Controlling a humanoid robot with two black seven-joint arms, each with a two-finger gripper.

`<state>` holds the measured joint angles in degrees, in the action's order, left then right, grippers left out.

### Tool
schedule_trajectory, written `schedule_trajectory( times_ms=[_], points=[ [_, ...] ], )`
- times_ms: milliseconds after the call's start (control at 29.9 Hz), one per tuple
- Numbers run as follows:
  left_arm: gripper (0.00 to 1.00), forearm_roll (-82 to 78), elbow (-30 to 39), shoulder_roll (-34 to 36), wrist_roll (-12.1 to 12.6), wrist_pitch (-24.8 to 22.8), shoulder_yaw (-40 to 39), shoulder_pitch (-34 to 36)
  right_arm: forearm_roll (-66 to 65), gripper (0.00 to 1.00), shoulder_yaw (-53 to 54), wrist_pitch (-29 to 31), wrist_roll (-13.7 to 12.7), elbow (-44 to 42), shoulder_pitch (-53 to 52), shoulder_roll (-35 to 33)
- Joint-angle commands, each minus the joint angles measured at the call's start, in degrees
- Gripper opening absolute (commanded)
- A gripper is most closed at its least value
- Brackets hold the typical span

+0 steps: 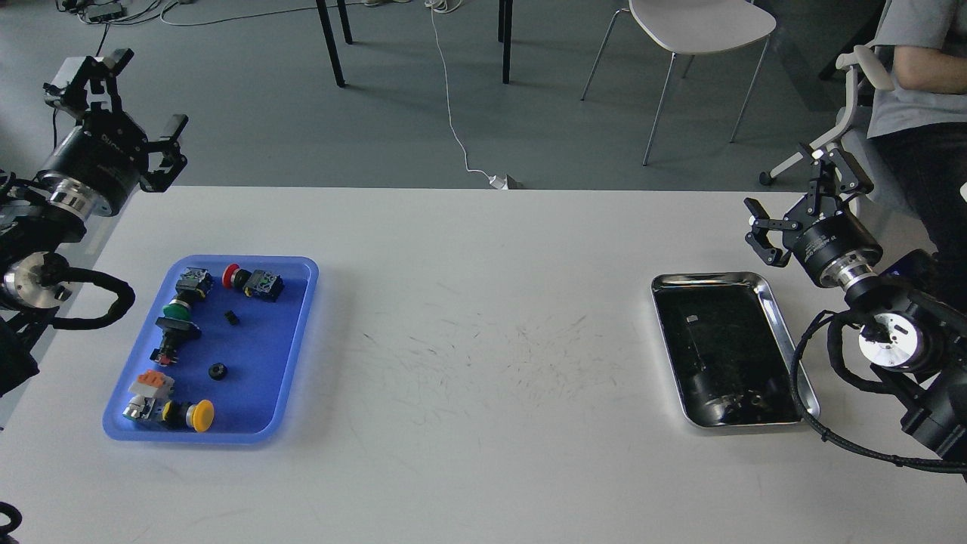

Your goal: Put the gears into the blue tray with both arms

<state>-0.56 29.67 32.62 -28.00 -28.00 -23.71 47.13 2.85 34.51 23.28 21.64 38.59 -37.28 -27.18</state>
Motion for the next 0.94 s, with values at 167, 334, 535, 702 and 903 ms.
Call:
schedule_trajectory(
  times_ms=[167, 334, 535, 702, 903],
  points=[
    [0.99, 0.1, -2.1, -3.0, 3.1, 0.0, -0.5, 0.1, 6.0, 0.99, 0.4, -2.9, -5.6, 2.7, -0.9, 0.3],
    [0.99, -0.3, -1.8, -3.4, 4.4, 0.0, 0.0, 0.0, 6.0, 0.99, 4.2, -3.2, -5.6, 4.0, -1.0, -0.1],
    [0.99, 0.0, -2.1, -4.0, 4.4, 0.0, -0.1, 0.7, 5.9, 0.99, 5.3, -3.4, -5.4, 7.0, -0.9, -0.5],
    [0.99, 0.2, -2.2, -4.1, 4.5, 0.0, -0.5, 0.8, 5.8, 0.99, 5.3, -3.4, -5.3, 7.8, -0.9, -0.2],
    [0.99, 0.3, -2.2, -3.9, 4.4, 0.0, -0.7, 0.8, 5.7, 0.99, 5.5, -3.5, -5.1, 7.7, -0.8, -0.6]
  ],
)
